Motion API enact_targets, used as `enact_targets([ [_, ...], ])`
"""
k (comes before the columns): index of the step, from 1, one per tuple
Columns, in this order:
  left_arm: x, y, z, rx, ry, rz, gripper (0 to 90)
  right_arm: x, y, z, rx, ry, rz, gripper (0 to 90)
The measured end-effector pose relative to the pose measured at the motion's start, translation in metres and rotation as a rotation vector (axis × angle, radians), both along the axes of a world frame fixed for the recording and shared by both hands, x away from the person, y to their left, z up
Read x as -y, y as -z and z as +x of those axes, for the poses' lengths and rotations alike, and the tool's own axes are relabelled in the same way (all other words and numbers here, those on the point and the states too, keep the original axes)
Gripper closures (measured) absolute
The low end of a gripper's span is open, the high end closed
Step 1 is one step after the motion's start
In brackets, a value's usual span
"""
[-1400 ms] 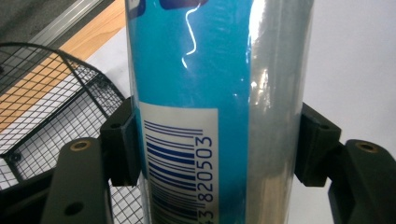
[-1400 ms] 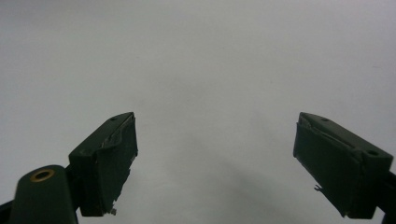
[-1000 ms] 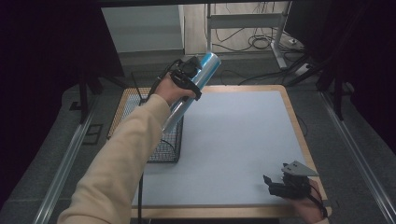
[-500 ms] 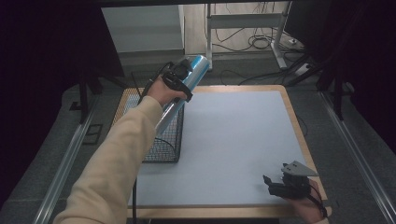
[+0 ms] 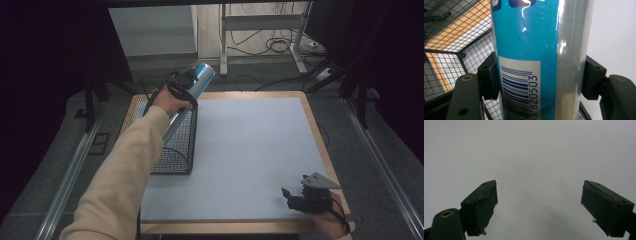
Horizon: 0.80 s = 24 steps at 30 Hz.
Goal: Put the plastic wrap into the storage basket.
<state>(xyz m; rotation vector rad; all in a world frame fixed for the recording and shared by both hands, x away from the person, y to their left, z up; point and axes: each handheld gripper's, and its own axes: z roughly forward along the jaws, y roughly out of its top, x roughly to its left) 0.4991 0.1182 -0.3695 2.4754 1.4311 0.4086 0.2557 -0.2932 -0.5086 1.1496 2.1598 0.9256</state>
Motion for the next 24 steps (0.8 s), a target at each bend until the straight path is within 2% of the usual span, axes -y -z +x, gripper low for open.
enact_targets([
  [9,-0.007,0.016,0.008,-0.021,-0.012,0.005,31.6,0.001,0.001,0.000,-0.001,0.004,0.000,13.9],
  [24,-0.017,0.036,0.018,-0.030,-0.031,0.043,31.6,0.000,0.002,0.001,-0.006,0.008,-0.007,13.9],
])
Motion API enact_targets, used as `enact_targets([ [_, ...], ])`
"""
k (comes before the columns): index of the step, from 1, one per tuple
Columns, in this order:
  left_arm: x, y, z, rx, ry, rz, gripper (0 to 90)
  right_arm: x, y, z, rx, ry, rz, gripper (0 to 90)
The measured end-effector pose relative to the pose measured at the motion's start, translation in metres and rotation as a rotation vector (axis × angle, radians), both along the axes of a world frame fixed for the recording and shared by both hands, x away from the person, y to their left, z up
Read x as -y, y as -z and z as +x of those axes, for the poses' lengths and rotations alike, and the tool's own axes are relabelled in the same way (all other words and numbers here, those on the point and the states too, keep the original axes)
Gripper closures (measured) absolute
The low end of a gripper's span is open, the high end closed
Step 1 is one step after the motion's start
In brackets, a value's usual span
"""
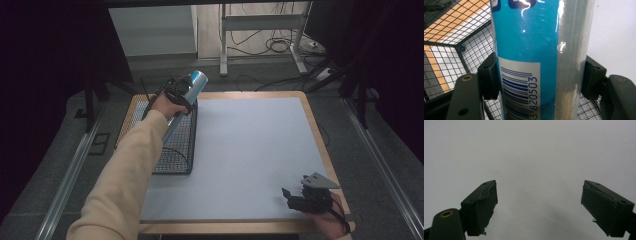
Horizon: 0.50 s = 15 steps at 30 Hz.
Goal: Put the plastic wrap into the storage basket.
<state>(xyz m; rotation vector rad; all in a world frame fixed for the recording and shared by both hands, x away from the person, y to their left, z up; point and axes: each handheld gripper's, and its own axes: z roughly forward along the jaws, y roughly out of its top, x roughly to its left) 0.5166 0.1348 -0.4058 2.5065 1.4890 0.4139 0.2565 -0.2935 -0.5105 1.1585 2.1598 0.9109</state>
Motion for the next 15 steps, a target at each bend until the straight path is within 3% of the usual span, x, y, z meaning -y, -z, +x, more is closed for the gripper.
enact_targets([
  [5,-0.001,0.006,0.003,0.000,-0.003,0.020,31.7,0.000,0.001,0.000,-0.004,0.003,-0.003,13.9],
  [7,-0.001,0.009,0.005,0.008,-0.004,0.052,31.7,0.000,0.001,0.000,-0.007,0.002,-0.003,13.9],
  [15,-0.001,0.020,0.009,-0.012,-0.007,0.058,31.6,0.000,0.001,0.000,-0.009,0.002,-0.005,13.9],
])
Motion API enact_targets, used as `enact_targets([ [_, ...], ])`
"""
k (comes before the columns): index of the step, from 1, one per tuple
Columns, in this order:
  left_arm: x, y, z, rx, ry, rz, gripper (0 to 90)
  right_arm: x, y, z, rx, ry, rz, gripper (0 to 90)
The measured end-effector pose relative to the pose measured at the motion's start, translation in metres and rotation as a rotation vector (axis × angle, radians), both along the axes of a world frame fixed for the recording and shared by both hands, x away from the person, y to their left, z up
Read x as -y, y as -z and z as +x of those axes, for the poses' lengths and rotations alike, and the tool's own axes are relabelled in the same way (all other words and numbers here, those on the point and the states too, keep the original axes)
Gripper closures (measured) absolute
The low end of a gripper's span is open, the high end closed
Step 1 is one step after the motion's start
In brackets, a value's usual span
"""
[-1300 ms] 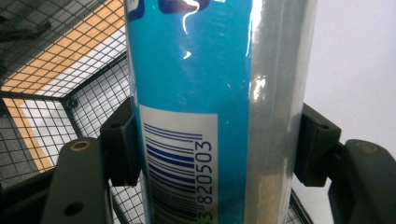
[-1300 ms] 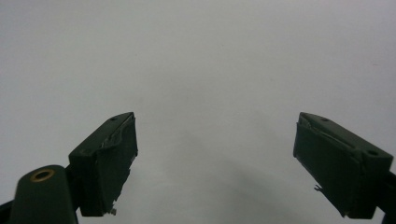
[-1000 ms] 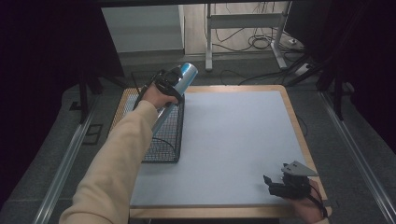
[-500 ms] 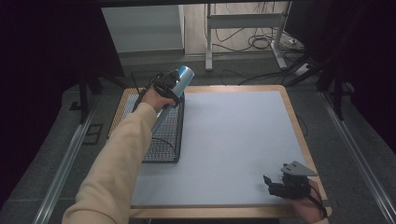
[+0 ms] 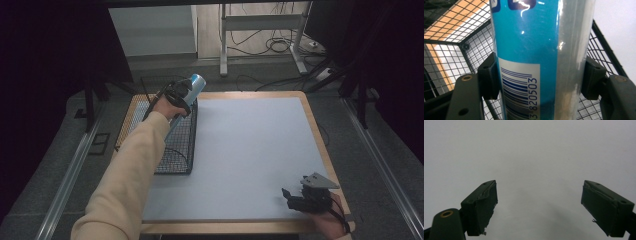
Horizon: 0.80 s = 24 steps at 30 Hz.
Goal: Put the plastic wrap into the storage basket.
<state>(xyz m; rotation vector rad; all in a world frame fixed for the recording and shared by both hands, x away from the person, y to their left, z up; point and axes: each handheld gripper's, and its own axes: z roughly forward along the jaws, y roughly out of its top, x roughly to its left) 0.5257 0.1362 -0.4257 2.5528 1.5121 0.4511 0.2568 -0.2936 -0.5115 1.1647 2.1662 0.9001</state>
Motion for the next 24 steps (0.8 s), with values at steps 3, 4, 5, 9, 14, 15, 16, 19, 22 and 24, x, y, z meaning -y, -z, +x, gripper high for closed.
enact_targets([
  [3,-0.001,0.004,0.002,-0.008,0.001,0.014,31.6,0.000,0.000,0.000,-0.001,-0.001,0.001,13.9],
  [4,-0.001,0.004,0.002,-0.008,0.001,0.014,31.6,0.000,0.000,0.000,-0.001,-0.001,0.001,13.9],
  [5,-0.001,0.007,0.003,-0.009,0.004,0.024,31.6,-0.001,0.001,0.000,-0.002,-0.004,0.000,14.0],
  [9,-0.001,0.011,0.004,-0.016,0.001,0.029,31.5,-0.002,0.001,0.000,-0.004,-0.006,-0.003,13.9],
  [14,-0.001,0.011,0.006,-0.013,0.000,0.030,31.5,-0.002,0.002,0.000,-0.009,-0.006,-0.006,13.9],
  [15,-0.002,0.011,0.006,-0.014,-0.001,0.030,31.5,-0.002,0.002,0.000,-0.009,-0.006,-0.006,13.9],
  [16,-0.002,0.012,0.006,-0.012,-0.004,0.030,31.5,-0.002,0.002,0.000,-0.009,-0.006,-0.006,13.9],
  [19,-0.002,0.012,0.006,-0.009,-0.003,0.030,31.4,-0.002,0.002,0.000,-0.008,-0.006,-0.007,13.9],
  [22,-0.003,0.012,0.005,-0.003,0.004,0.030,31.0,-0.002,0.001,-0.001,-0.004,-0.006,-0.008,13.9],
  [24,-0.002,0.010,0.004,0.013,0.002,0.039,28.4,-0.002,0.001,-0.001,-0.003,-0.005,-0.005,13.9],
])
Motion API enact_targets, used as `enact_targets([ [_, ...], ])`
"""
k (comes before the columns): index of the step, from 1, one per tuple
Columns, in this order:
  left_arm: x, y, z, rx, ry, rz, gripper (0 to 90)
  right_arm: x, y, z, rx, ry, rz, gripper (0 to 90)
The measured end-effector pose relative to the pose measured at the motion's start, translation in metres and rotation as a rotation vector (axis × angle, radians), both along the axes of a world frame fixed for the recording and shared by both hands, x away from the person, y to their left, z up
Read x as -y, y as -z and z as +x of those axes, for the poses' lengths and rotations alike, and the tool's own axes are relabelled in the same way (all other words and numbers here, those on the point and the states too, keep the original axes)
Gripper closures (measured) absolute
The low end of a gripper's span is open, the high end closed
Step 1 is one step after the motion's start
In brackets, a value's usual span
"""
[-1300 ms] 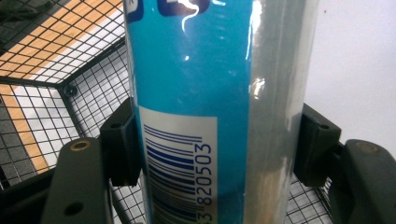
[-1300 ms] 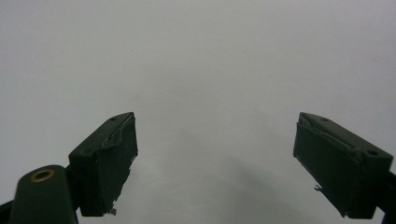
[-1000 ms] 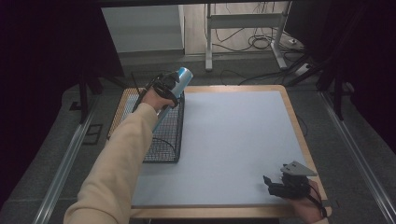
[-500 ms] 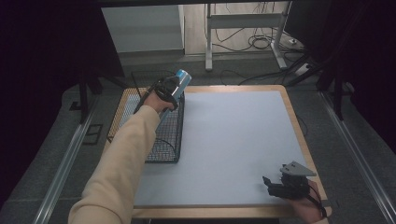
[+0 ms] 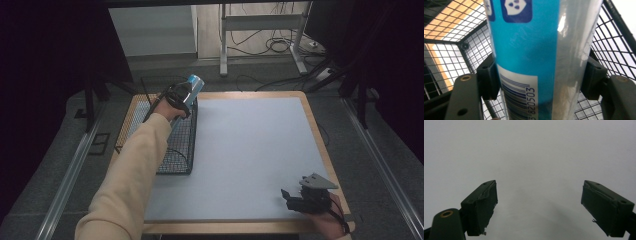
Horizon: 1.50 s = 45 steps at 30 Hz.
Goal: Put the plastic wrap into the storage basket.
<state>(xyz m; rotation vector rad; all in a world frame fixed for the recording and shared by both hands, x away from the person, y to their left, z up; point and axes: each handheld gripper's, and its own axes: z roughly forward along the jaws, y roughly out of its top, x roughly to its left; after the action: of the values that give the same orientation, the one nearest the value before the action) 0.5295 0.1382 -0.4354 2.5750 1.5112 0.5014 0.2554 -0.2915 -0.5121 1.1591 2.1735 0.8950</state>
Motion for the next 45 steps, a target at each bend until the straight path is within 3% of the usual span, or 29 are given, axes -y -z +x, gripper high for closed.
enact_targets([
  [1,0.000,-0.006,-0.003,0.020,-0.001,-0.032,24.2,0.001,0.000,0.000,-0.001,0.002,0.000,13.9],
  [4,-0.002,-0.013,-0.006,0.041,-0.009,-0.066,20.4,0.001,0.000,0.000,-0.001,0.005,0.002,13.9],
  [5,-0.004,-0.019,-0.010,0.043,0.001,-0.105,17.2,0.000,0.000,0.000,0.000,0.006,0.002,14.0],
  [7,-0.006,-0.021,-0.013,0.050,0.001,-0.117,15.4,0.000,-0.001,0.000,0.004,0.005,0.000,13.9],
  [8,-0.007,-0.027,-0.021,0.066,0.001,-0.153,14.6,0.000,-0.001,0.000,0.004,0.005,0.002,13.9],
  [9,-0.007,-0.027,-0.021,0.066,0.001,-0.153,14.0,0.000,-0.001,0.000,0.004,0.005,0.002,13.9],
  [12,-0.007,-0.033,-0.034,0.087,0.012,-0.206,12.4,-0.001,-0.002,0.000,0.004,0.008,0.004,13.9],
  [14,-0.007,-0.036,-0.042,0.099,0.030,-0.234,12.5,-0.001,-0.002,0.000,0.008,0.007,0.006,13.9],
  [15,-0.006,-0.039,-0.052,0.113,0.050,-0.268,13.9,-0.003,-0.004,0.001,0.017,0.004,0.007,13.9],
  [22,0.005,-0.047,-0.079,0.142,0.118,-0.319,14.6,-0.006,-0.008,0.002,0.043,-0.004,0.039,14.2],
  [25,0.013,-0.054,-0.097,0.151,0.161,-0.370,14.4,-0.007,-0.007,0.004,0.041,-0.023,0.041,14.2],
  [26,0.013,-0.054,-0.097,0.151,0.161,-0.370,14.3,-0.007,-0.007,0.004,0.041,-0.023,0.041,14.2],
  [27,0.018,-0.055,-0.108,0.157,0.169,-0.405,14.4,-0.007,-0.008,0.004,0.045,-0.025,0.043,14.2],
  [30,0.025,-0.054,-0.120,0.167,0.195,-0.414,15.2,-0.007,-0.009,0.003,0.048,-0.026,0.044,14.2],
  [31,0.032,-0.054,-0.134,0.181,0.234,-0.417,15.2,-0.007,-0.010,0.003,0.050,-0.026,0.042,14.2],
  [32,0.032,-0.054,-0.134,0.181,0.234,-0.417,15.5,-0.007,-0.010,0.003,0.050,-0.026,0.042,14.2],
  [33,0.038,-0.053,-0.148,0.187,0.269,-0.441,15.6,-0.008,-0.011,0.003,0.058,-0.029,0.038,14.2],
  [34,0.038,-0.053,-0.148,0.187,0.269,-0.441,15.6,-0.008,-0.011,0.003,0.058,-0.029,0.038,14.2],
  [35,0.045,-0.051,-0.163,0.188,0.306,-0.454,15.7,-0.010,-0.012,0.002,0.060,-0.028,0.035,14.2],
  [36,0.045,-0.051,-0.163,0.188,0.306,-0.454,15.7,-0.010,-0.012,0.002,0.060,-0.028,0.035,14.2],
  [37,0.053,-0.047,-0.180,0.200,0.339,-0.463,15.7,-0.010,-0.012,0.002,0.059,-0.028,0.033,14.2],
  [38,0.053,-0.047,-0.180,0.200,0.339,-0.463,15.7,-0.011,-0.012,0.002,0.060,-0.028,0.031,14.2],
  [40,0.060,-0.042,-0.197,0.217,0.363,-0.469,16.0,-0.010,-0.011,0.001,0.059,-0.027,0.030,14.2],
  [43,0.073,-0.030,-0.226,0.218,0.428,-0.517,16.4,-0.008,-0.011,0.001,0.063,-0.027,0.030,14.2],
  [44,0.073,-0.030,-0.226,0.218,0.428,-0.517,16.9,-0.008,-0.011,0.001,0.063,-0.027,0.030,14.2],
  [45,0.077,-0.023,-0.236,0.215,0.450,-0.519,16.9,-0.006,-0.012,0.000,0.065,-0.022,0.033,14.2],
])
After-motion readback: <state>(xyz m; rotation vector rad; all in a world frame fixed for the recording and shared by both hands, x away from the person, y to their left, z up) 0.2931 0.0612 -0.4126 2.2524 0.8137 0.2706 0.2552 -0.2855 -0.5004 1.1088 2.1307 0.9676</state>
